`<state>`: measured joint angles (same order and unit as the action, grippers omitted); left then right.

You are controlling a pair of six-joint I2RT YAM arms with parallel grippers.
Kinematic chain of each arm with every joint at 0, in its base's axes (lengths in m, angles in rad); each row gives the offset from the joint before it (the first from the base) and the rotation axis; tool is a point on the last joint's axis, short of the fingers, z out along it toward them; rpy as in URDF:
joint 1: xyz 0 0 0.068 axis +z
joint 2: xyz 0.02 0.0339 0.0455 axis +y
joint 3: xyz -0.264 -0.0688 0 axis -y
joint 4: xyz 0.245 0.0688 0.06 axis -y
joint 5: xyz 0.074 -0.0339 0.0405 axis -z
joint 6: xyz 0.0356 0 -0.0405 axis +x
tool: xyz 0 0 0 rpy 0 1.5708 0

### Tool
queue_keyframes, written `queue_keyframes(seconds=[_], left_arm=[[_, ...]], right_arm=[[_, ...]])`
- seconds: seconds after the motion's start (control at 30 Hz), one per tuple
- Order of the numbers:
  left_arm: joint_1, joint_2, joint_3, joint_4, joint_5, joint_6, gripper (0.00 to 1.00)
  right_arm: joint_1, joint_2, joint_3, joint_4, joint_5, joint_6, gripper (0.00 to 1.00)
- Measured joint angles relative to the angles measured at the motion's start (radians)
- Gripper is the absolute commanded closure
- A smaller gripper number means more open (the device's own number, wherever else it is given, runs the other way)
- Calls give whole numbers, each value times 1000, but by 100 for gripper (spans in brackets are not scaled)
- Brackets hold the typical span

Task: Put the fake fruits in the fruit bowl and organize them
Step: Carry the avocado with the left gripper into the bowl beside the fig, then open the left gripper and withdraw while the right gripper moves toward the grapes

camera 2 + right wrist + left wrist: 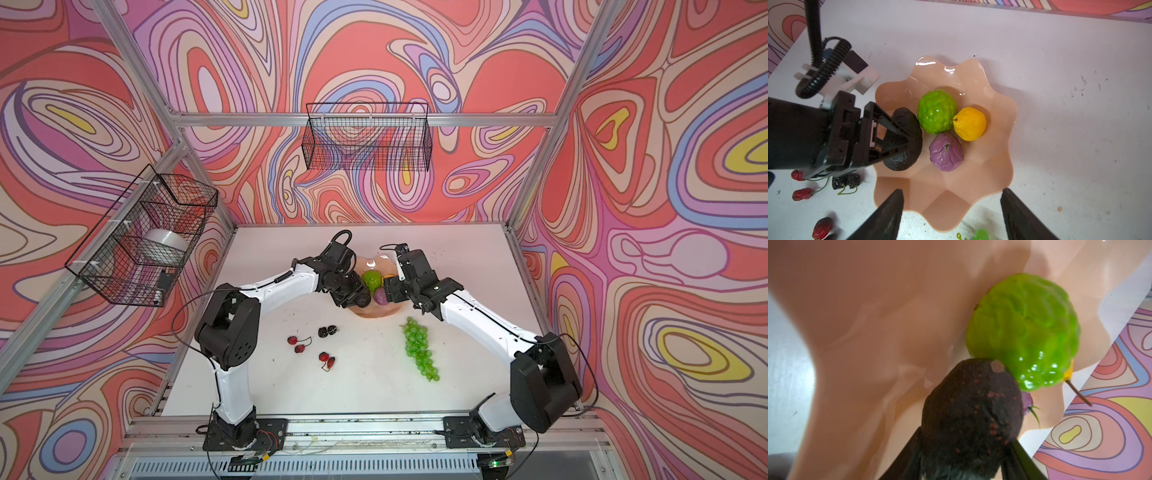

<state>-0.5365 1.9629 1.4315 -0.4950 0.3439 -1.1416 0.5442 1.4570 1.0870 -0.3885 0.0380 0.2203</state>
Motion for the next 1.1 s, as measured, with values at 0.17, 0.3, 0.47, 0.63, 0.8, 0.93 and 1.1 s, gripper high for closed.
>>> queue_keyframes(seconds=[0.17,0.3,0.47,0.63,0.8,0.93,1.1], left_arm=[[0,28,0,24,5,-5,38],[0,29,3,27,2,-3,24],[0,24,6,26,-8,8,19],[0,-10,6,11,-21,26,18],[0,-95,6,-35,-32,93,19],[0,-206,-22,-85,-55,178,19],[0,-394,-159,-122,-101,260,19]], right_arm=[[-1,6,0,0,-6,2,23],[-1,13,0,-1,-7,2,23],[-1,21,2,-6,-12,2,23],[-1,24,13,-41,-18,1,24],[-2,24,39,-100,-28,-2,29],[-2,14,46,-178,-30,-5,32],[0,-3,46,-291,-11,-9,44]])
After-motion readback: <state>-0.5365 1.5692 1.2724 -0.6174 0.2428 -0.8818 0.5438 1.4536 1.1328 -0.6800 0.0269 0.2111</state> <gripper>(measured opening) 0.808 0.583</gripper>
